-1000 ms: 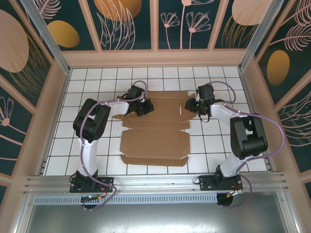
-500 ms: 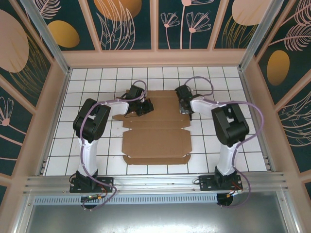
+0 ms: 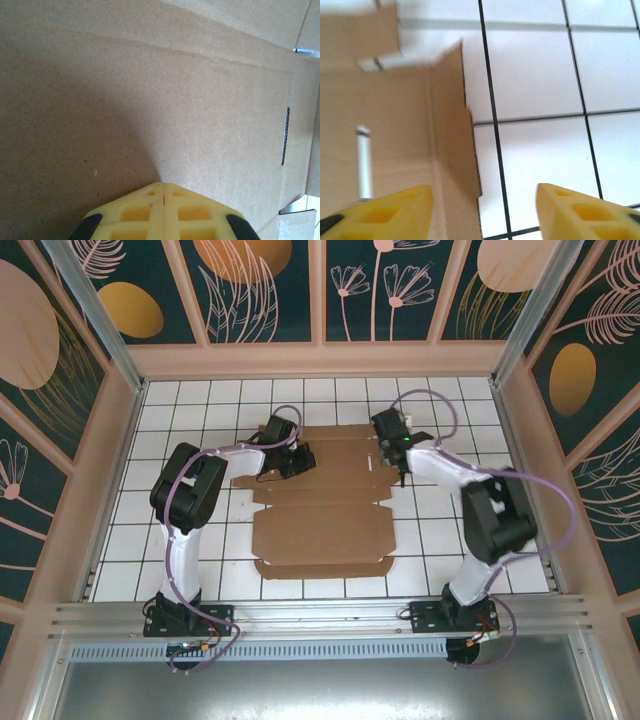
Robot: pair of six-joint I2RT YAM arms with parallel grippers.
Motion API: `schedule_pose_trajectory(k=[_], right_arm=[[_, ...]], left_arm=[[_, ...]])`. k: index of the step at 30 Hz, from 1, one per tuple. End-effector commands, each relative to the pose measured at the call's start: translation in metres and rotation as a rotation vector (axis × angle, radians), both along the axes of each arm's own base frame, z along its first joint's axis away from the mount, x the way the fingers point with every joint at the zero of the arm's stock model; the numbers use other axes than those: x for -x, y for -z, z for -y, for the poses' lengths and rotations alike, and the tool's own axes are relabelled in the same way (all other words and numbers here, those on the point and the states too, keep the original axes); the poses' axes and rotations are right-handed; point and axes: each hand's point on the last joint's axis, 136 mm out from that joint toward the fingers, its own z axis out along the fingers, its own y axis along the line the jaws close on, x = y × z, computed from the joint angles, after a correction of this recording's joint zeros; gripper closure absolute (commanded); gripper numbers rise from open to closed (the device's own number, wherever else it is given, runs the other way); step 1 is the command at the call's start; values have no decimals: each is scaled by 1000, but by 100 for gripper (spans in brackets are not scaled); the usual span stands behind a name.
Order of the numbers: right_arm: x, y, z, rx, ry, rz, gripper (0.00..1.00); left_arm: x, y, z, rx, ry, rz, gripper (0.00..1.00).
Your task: Fold the paper box
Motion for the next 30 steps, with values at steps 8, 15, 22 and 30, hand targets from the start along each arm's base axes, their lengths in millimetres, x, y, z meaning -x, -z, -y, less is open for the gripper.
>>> schedule_pose_trajectory(k=[8, 15, 22, 30], right_arm=[[73, 15, -48, -609, -126, -145, 41], [89, 59, -51, -640, -98, -248, 39], [90, 55, -80, -757, -181, -283, 41], [97, 55, -102, -746, -251, -308, 45]], left_arm=[[11, 21, -16, -71, -27, -65, 100], [11, 22, -17, -75, -25, -64, 100], [12, 21, -17, -74, -23, -61, 100], [12, 20, -16, -66, -21, -60, 100]])
